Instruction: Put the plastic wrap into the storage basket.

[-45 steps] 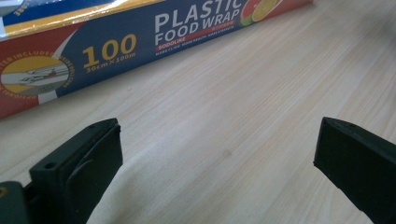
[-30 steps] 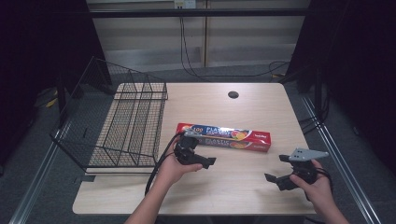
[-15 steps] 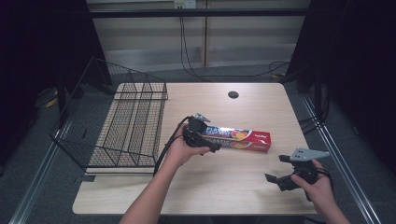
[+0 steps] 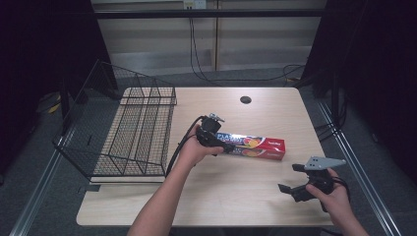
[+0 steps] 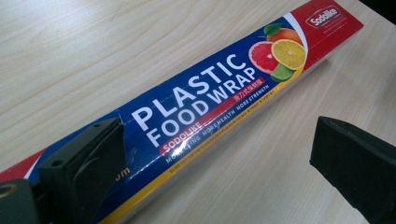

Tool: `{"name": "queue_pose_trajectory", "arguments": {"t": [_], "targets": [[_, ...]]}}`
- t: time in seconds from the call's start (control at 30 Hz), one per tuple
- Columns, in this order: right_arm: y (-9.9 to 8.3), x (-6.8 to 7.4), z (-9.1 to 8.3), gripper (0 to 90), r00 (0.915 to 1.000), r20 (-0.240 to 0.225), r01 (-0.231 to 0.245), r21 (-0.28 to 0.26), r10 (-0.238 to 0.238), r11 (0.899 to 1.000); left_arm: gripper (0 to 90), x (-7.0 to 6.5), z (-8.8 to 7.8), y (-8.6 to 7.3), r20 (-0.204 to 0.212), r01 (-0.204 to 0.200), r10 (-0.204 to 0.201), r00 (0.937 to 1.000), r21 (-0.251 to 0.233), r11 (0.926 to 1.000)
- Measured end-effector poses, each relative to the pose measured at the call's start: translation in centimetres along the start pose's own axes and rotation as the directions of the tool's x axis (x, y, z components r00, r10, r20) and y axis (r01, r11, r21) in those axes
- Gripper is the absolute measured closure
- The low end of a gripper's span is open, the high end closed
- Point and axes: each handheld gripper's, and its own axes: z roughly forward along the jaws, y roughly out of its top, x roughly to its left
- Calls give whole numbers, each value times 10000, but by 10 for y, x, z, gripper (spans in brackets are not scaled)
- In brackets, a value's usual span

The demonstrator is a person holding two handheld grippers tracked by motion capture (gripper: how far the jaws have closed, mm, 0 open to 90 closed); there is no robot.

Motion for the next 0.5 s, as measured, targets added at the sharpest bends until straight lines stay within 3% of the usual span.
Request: {"name": "queue_pose_trajectory", "arguments": {"t": [0.07, 0.37, 0.4, 0.5], "targets": [[0, 0, 0, 28, 10000, 24, 25, 0, -25, 10000, 31, 2, 1, 0, -22, 188, -188, 9998, -22, 9998], [1, 1, 0, 28, 9999, 43, 142, -50, -142, 9999, 21, 6, 10, 0, 6, 30, -30, 10000, -248, 9997], [1, 1, 0, 28, 9998, 23, 182, -44, -182, 9998, 22, 6, 11, 1, 60, 286, -284, 9996, -409, 9988], [0, 2, 1, 28, 9997, -42, 245, 23, -245, 9997, 22, 8, 13, 2, 75, 259, -256, 9996, -474, 9985]]}}
